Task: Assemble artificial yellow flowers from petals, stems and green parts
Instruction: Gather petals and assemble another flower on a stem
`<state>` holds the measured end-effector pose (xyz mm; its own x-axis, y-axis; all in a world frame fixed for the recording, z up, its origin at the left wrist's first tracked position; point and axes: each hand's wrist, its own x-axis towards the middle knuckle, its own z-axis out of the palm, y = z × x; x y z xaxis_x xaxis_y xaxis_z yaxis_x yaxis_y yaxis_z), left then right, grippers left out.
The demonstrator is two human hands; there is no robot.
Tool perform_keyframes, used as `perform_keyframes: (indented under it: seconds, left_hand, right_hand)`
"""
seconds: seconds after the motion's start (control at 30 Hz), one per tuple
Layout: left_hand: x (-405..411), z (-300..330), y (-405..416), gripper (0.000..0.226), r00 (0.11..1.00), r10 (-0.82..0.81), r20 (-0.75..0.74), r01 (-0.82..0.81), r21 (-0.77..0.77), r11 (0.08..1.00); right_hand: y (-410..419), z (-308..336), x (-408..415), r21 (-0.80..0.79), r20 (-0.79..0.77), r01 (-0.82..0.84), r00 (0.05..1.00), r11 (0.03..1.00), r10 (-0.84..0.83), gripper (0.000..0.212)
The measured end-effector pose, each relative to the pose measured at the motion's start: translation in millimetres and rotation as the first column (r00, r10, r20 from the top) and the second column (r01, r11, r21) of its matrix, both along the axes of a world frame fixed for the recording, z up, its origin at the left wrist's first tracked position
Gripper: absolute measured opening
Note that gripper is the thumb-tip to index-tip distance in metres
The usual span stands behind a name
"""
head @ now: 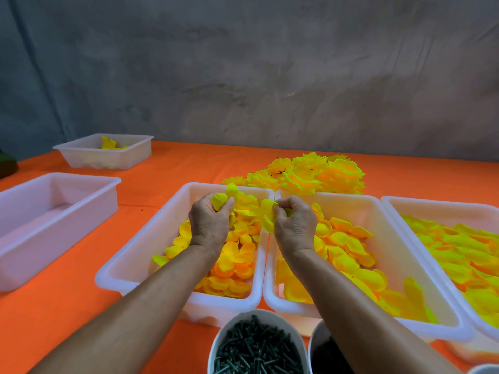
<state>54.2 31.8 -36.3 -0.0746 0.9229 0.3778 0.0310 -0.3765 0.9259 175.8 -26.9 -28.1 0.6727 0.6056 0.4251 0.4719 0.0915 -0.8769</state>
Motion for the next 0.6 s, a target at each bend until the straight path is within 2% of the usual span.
perform_keyframes:
  seconds: [0.07,0.13,0.2,0.27,0.33,0.4,0.47,0.53,0.57,0.6]
  left_hand:
    - [-6.2,1.1,5.3,0.018,0.998,0.061,0.015,-0.061,-0.036,0.997]
    - [-10.8,1.7,6.6,0.019,0.997,0.063,-0.037,-0.064,-0.035,0.997]
    - [-8.7,1.1,2.2,0.022,0.982,0.023,-0.186,-0.025,-0.009,1.0]
    - [-3.8,0.0,-2.5,0.026,0.938,0.008,-0.347,-0.016,-0.02,1.0]
    - [-1.9,-1.0,-4.4,0.022,0.851,-0.007,-0.526,-0.028,-0.058,0.998]
    - [-3.8,-1.5,-4.5,0.018,0.748,-0.077,-0.66,-0.033,-0.153,0.988]
    - [-5.2,-2.9,-4.3,0.019,0.632,-0.145,-0.761,-0.055,-0.231,0.971]
    - [-4.7,-2.7,-6.5,0.01,0.508,-0.19,-0.84,-0.069,-0.26,0.963]
    - [-4.7,-3.4,-6.5,0.006,0.483,-0.196,-0.853,-0.07,-0.261,0.963]
    - [-5.2,-4.3,-5.6,0.023,0.488,-0.187,-0.853,-0.08,-0.257,0.963]
  right_hand:
    - [-0.8,1.2,11.6,-0.027,-0.037,0.075,0.996,0.997,-0.076,0.014]
    - [-2.5,1.5,21.3,-0.063,-0.075,0.093,0.992,0.994,-0.098,0.013]
    - [-4.4,2.0,20.1,-0.032,-0.196,-0.017,0.981,0.999,0.01,0.007]
    - [-7.4,4.1,13.8,0.052,-0.358,-0.165,0.918,0.985,0.172,0.008]
    - [-10.0,6.6,11.5,0.127,-0.455,-0.264,0.841,0.956,0.293,0.013]
    - [-12.7,10.2,11.8,0.174,-0.503,-0.297,0.793,0.939,0.344,0.011]
    - [-14.5,12.0,11.4,0.186,-0.519,-0.317,0.772,0.93,0.367,0.003]
    - [-15.2,11.9,9.2,0.184,-0.51,-0.344,0.768,0.921,0.389,0.007]
    - [-15.3,12.1,8.2,0.183,-0.503,-0.356,0.767,0.916,0.398,0.009]
    - [-15.3,12.3,7.4,0.179,-0.493,-0.365,0.771,0.914,0.404,0.008]
